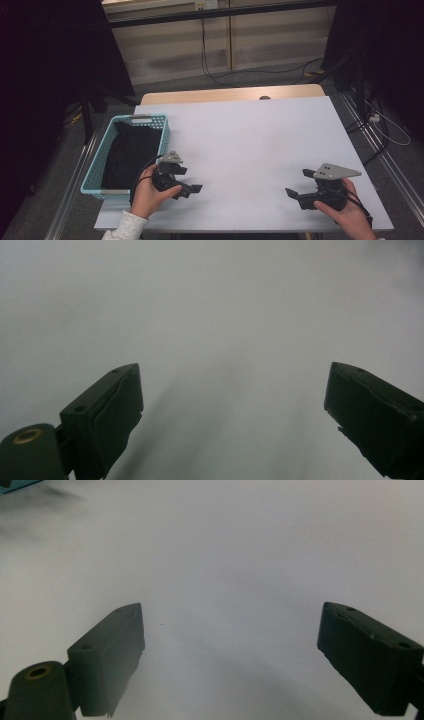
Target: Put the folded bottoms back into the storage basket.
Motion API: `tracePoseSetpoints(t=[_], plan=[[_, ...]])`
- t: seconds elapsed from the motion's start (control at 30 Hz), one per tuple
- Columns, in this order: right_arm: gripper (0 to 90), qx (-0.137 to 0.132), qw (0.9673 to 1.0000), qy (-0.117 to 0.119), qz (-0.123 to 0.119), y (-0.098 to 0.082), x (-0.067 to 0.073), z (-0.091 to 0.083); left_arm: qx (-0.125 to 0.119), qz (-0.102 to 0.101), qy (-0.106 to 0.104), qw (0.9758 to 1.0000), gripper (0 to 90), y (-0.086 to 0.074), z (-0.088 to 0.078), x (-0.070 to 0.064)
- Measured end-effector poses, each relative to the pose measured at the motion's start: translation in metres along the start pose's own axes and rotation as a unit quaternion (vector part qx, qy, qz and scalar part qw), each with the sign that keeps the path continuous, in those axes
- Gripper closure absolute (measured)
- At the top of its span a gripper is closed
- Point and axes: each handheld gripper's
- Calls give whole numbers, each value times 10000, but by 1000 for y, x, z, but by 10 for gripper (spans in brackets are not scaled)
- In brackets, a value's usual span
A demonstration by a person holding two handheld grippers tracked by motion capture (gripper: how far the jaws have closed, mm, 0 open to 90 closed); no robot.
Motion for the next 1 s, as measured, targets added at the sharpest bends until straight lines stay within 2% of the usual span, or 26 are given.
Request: tracePoseSetpoints(t=[0.53, 0.8, 1.0], plan=[[106, 43, 10000, -36, 67, -8, -6, -9, -52, 78, 19, 10000, 86, -4, -4, -1], [103, 36, 10000, -55, 68, -9, -7, -8, -117, 87, 22, 9999, 84, -8, -9, -1], [99, 141, 9999, -44, 35, -12, -5, -2, -101, 87, 19, 9999, 82, -10, -11, 0]])
Point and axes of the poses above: each handheld gripper's, and its own axes: z roughly forward along the jaws, y roughly out of its top, x roughly to its left, and after that the axes turned 9 degrees about z, right-handed
